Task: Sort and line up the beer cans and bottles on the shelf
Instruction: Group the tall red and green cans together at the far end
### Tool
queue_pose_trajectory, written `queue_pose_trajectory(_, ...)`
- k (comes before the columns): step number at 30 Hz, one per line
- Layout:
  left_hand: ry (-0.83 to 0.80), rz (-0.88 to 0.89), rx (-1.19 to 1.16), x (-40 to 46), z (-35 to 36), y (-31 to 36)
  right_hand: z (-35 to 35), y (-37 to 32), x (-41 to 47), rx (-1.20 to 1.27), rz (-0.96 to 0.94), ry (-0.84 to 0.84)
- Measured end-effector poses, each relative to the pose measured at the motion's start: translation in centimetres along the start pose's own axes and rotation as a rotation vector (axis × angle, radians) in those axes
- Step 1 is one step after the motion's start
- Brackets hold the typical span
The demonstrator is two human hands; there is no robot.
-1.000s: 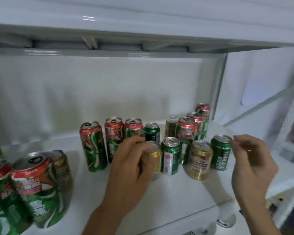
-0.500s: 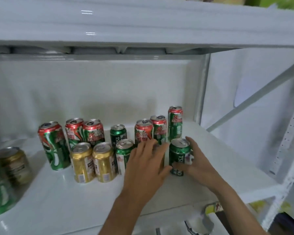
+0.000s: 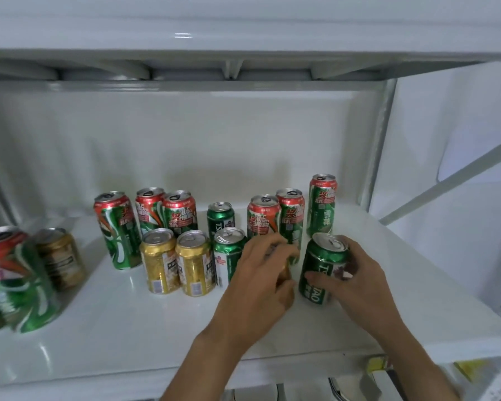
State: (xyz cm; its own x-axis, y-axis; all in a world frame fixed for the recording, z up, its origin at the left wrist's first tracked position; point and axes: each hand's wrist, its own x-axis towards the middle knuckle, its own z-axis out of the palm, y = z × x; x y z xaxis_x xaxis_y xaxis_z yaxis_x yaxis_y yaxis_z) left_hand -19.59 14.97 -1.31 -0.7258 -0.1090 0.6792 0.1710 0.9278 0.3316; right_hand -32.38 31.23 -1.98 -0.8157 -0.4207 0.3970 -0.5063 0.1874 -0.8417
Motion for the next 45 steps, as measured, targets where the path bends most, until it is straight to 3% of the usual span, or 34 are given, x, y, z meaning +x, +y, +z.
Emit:
queue_pose_trajectory(4, 0.104, -0.098, -0.052, -2.4, -5.0, -0.5, 1.1, -3.5, -1.7, 0.052, -0.032, -0.012)
queue_pose_trajectory(10, 0.125, -0.351, 0.064, -7.1, -13.6, -4.5, 7.1, -8.1, -5.7, 0.149, -0.070, -0.262)
queue_pose_trajectory(15, 0.223, -0.494, 0.180, -9.6, -16.8, -8.7, 14.3, -10.1, -6.8, 0.203, -0.131, -0.341)
queue_pose_trajectory(23, 0.268, -0.440, 0.209, -10.4, -18.2, -12.0, 22.4, -12.3, -6.3, 0.118, -0.238, -0.330)
queue_pose_trajectory(29, 0.452, -0.448, 0.172, -10.8, -17.1, -12.0, 24.0, -12.2, -6.6, 0.109, -0.200, -0.323)
queue_pose_trajectory(33, 0.584, -0.452, 0.206, -9.8, -16.4, -9.7, 22.7, -12.0, -5.9, 0.114, -0.147, -0.463)
queue_pose_trajectory(35, 0.649, -0.493, 0.080, -8.5, -15.4, -8.3, 20.7, -11.5, -5.4, 0.084, -0.103, -0.598)
queue_pose_trajectory(37, 0.577, -0.576, -0.203, -7.6, -15.0, -8.6, 17.7, -10.7, -5.0, 0.045, -0.071, -0.665)
queue_pose_trajectory(39, 0.574, -0.664, -0.223, -5.4, -13.6, -7.2, 14.1, -9.2, -4.4, 0.081, -0.104, -0.549)
queue_pose_trajectory(41, 0.566, -0.455, -0.095, -2.5, -11.1, -3.6, 10.0, -7.3, -3.3, 0.082, -0.108, -0.354)
queue_pose_trajectory(43, 0.376, -0.178, 0.089, 1.2, -7.7, -0.3, 6.3, -5.9, -1.4, 0.065, -0.115, -0.147)
queue_pose_trajectory(45, 0.107, -0.252, 0.193, 5.5, -5.3, 1.8, 3.7, -4.6, 1.5, 0.054, -0.140, 0.045)
